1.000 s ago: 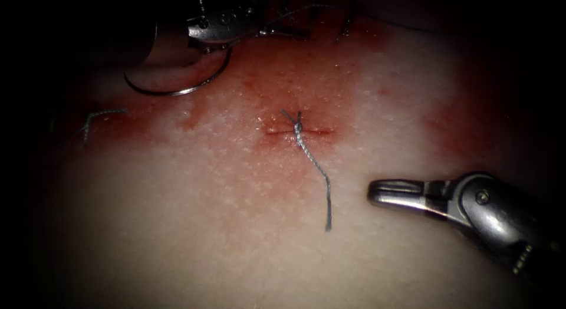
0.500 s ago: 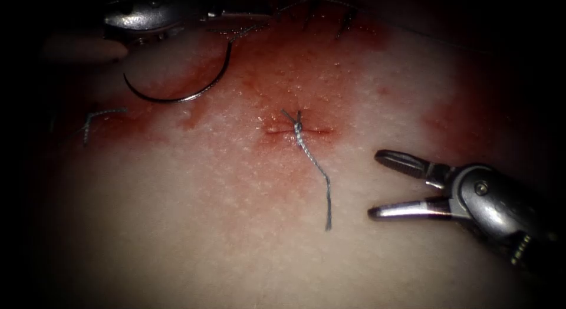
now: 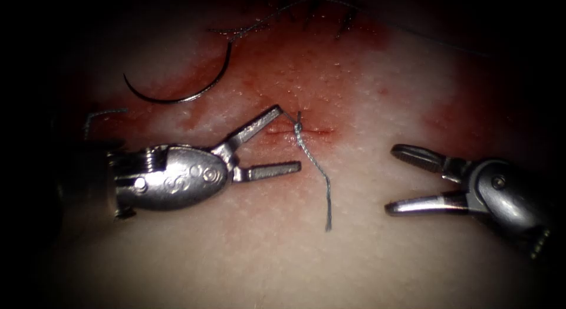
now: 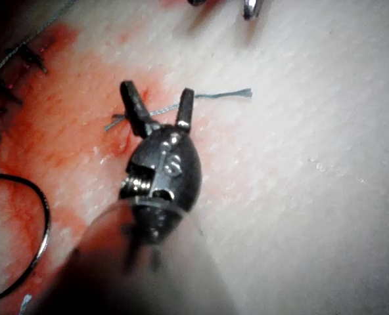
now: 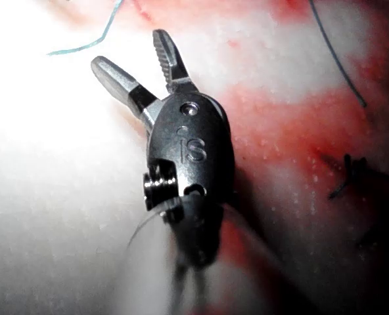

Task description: Wound Closure

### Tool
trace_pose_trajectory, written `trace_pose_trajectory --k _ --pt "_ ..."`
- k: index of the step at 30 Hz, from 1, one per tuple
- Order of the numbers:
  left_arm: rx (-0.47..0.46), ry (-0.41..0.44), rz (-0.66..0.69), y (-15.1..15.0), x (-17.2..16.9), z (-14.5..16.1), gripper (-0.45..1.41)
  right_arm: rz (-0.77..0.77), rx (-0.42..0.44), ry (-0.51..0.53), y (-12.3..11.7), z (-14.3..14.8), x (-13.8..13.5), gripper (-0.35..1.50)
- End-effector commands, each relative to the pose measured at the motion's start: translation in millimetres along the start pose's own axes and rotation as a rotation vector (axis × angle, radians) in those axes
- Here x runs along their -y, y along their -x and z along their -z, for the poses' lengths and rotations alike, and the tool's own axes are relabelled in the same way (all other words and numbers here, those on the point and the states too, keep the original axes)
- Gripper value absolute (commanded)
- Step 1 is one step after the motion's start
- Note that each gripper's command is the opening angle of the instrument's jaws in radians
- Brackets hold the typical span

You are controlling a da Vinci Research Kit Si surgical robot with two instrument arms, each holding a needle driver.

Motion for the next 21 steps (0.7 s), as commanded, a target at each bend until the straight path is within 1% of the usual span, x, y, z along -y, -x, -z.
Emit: trace_pose_trajectory --k 1,7,12,16,21 --pt "0.008 0.008 -0.006 0.6 -0.8 -1.0 0.56 -0.001 -0.001 -0.002 0.7 -0.8 0.1 0.74" --pt "0.015 0.031 -0.031 0.7 -3.6 -2.0 0.56 0.006 0.003 0.006 0.8 -0.7 -0.1 0.74" --pt "0.037 0.088 -0.058 0.8 -6.0 -2.8 0.71 0.007 0.005 0.011 1.0 -0.5 -0.5 0.74" --pt "0.047 0.111 -0.066 0.6 -6.9 -3.1 0.72 0.009 0.005 0.012 1.2 -0.5 -0.5 0.74" --pt "0.040 0.114 -0.070 0.1 -7.5 -3.6 0.72 0.009 0.005 0.012 1.3 -0.6 -0.5 0.74"
